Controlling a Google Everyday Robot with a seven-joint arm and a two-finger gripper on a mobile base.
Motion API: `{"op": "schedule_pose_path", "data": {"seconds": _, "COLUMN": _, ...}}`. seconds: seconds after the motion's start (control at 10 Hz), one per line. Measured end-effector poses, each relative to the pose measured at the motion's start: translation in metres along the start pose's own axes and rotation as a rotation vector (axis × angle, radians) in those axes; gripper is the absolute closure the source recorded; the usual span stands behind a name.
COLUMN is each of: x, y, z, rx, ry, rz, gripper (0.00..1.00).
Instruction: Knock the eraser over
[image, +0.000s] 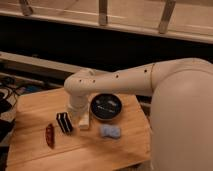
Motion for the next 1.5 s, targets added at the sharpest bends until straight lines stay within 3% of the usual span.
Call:
{"op": "schedule_pose_path", "data": {"seconds": 0.2, "x": -0.017, "y": -0.009, "z": -0.006, "rx": -0.004, "ry": -0.015, "rz": 0.008, "gripper": 1.0}}
{"op": "schedule_pose_path", "data": {"seconds": 0.6, "x": -0.04, "y": 0.029, "z": 0.014, "rx": -0.063, "ry": -0.01, "rz": -0.061, "gripper": 1.0}}
{"op": "schedule_pose_path", "data": {"seconds": 0.8, "x": -0.038, "y": 0.038, "z": 0.017, "rx": -0.043, "ry": 0.002, "rz": -0.059, "gripper": 1.0}}
{"op": "schedule_pose_path", "data": {"seconds": 1.1, "x": -0.027, "y": 0.025, "z": 0.018, "rx": -0.024, "ry": 0.016, "rz": -0.06, "gripper": 1.0}}
{"op": "schedule_pose_path", "data": {"seconds": 1.5, "x": -0.021, "y": 0.039, "z": 0.026, "rx": -0.004, "ry": 0.039, "rz": -0.089, "gripper": 1.0}}
